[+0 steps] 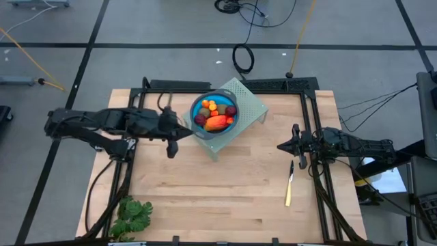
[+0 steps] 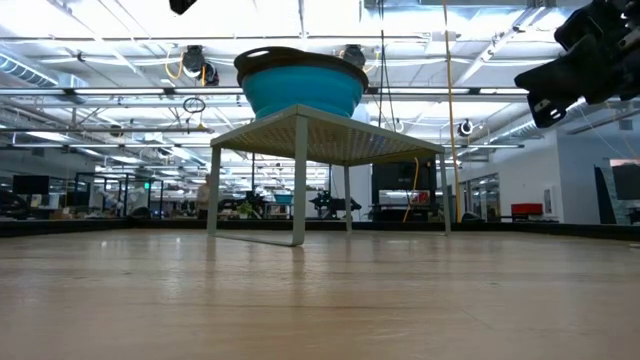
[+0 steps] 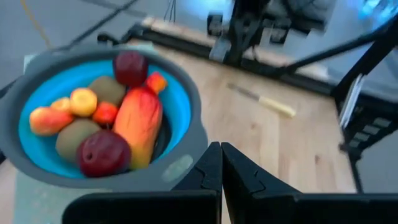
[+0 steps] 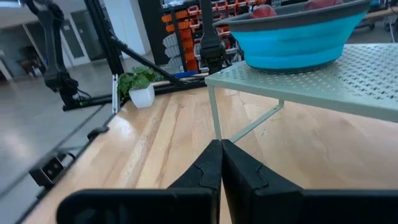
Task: Pick & Place Fruit
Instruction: Put the yellow table knife on the shelf to the right of the blue strainer bowl
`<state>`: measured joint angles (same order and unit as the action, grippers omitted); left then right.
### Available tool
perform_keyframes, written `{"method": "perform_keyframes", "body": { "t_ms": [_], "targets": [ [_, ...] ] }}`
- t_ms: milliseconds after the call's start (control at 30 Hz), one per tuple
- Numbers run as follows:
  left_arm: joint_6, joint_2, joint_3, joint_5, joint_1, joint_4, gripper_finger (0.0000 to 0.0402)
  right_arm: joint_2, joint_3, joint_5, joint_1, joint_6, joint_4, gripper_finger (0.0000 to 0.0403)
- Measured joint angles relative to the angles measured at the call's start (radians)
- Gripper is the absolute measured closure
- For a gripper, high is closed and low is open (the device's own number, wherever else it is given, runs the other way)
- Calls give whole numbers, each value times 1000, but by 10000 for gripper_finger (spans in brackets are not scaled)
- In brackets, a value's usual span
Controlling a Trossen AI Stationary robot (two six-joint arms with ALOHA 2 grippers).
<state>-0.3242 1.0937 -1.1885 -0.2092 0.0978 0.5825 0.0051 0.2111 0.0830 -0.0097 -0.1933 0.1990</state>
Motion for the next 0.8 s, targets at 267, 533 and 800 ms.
{"method": "perform_keyframes", "body": {
  "t_ms": [267, 533, 800],
  "targets": [
    [-21, -187, 192, -41, 5, -62, 401, 0, 0, -2, 0, -150, -9, 399],
    [13, -346, 330, -54, 5, -126, 401, 0, 0, -3, 0, -263, -108, 399],
    [11, -477, 444, -55, 5, -125, 401, 8, 1, -8, 0, -350, -129, 399]
  ]
}}
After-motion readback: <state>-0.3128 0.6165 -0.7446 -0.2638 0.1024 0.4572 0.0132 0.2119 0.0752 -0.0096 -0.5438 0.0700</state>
